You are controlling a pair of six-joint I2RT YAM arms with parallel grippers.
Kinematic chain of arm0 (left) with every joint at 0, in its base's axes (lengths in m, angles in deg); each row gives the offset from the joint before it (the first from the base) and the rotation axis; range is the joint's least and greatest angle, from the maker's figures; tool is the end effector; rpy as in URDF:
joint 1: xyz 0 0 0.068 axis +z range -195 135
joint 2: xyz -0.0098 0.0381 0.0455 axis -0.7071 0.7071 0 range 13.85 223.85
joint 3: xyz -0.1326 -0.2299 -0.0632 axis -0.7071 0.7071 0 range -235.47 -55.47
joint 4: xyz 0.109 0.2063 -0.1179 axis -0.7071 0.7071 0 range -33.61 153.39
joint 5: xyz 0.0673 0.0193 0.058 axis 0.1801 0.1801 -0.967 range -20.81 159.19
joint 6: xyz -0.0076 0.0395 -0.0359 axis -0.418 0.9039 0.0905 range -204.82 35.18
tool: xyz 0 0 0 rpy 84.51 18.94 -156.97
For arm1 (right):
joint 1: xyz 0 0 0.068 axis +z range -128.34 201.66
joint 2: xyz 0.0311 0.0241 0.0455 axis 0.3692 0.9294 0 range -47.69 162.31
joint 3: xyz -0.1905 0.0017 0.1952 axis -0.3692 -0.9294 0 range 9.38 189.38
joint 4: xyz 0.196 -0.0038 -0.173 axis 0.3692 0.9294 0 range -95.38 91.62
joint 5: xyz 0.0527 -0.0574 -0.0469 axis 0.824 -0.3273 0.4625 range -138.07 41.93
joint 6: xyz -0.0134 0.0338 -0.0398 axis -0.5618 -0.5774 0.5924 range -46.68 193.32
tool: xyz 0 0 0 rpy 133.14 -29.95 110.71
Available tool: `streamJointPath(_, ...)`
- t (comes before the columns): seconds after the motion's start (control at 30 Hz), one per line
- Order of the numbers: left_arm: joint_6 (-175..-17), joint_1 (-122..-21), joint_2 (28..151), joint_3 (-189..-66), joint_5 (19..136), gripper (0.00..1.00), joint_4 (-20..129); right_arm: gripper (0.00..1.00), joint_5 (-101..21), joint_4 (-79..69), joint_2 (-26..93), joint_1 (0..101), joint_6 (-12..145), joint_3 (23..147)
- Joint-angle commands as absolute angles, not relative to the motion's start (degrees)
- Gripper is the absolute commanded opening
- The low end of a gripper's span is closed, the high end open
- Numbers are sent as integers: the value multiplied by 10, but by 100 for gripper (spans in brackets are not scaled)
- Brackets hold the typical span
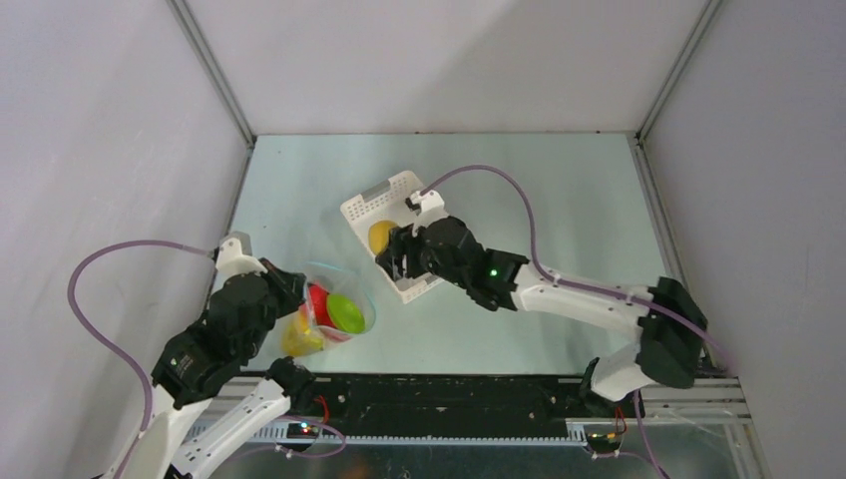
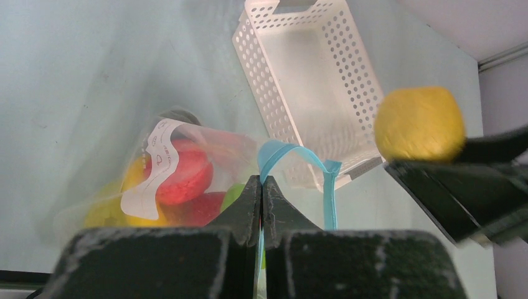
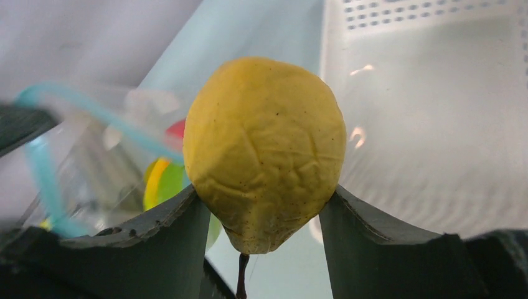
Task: Place the food in the zip-top bag and seal the zipper
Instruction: Pick up the fake fruit from the bin, then place the fake fruit in the zipper food storage bag.
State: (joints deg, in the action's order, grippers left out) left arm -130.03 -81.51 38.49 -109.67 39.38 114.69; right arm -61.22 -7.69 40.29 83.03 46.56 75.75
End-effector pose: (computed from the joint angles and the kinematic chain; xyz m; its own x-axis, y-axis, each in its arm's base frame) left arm 0.0551 -0.0189 0.3461 -0.3902 -0.4775 -0.7873 -0.1575 0.8770 -0.4539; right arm 0.1811 0.3149 0.3070 -0.4800 0.0360 -0.8765 -0.5999 0.7155 0.3580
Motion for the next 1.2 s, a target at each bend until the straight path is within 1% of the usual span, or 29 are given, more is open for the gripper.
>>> streamJointPath(0.0, -1320, -816, 390, -1082, 400, 2, 1126, 20, -455, -8, 322, 853, 545, 747)
streamJointPath(0.13, -1323, -816, 393, -1076, 417, 1, 1118, 21, -338, 23, 290, 882, 611, 741)
streamJointPath(0.3, -1328, -816, 393, -1070, 426, 1, 1111, 21, -237, 26, 295, 903, 648, 746)
streamJointPath(0.43, -1328, -816, 392, -1070, 436, 1, 1108, 21, -215, 48, 313, 915, 675, 760)
streamJointPath(0.67, -1320, -816, 396, -1063, 475, 0, 1098, 21, -286, 91, 391, 924, 670, 846)
streamJointPath(0.73, -1316, -816, 392, -1061, 487, 0, 1094, 21, -317, 91, 412, 923, 659, 862)
streamJointPath(0.87, -1315, -817, 384, -1057, 498, 0, 1095, 21, -337, 70, 444, 923, 629, 883)
streamJointPath(1.07, -1322, -816, 373, -1052, 505, 0, 1103, 26, -405, 109, 501, 931, 583, 955)
streamJointPath(1.17, -1328, -817, 362, -1042, 514, 0, 1098, 31, -417, 130, 532, 939, 576, 981)
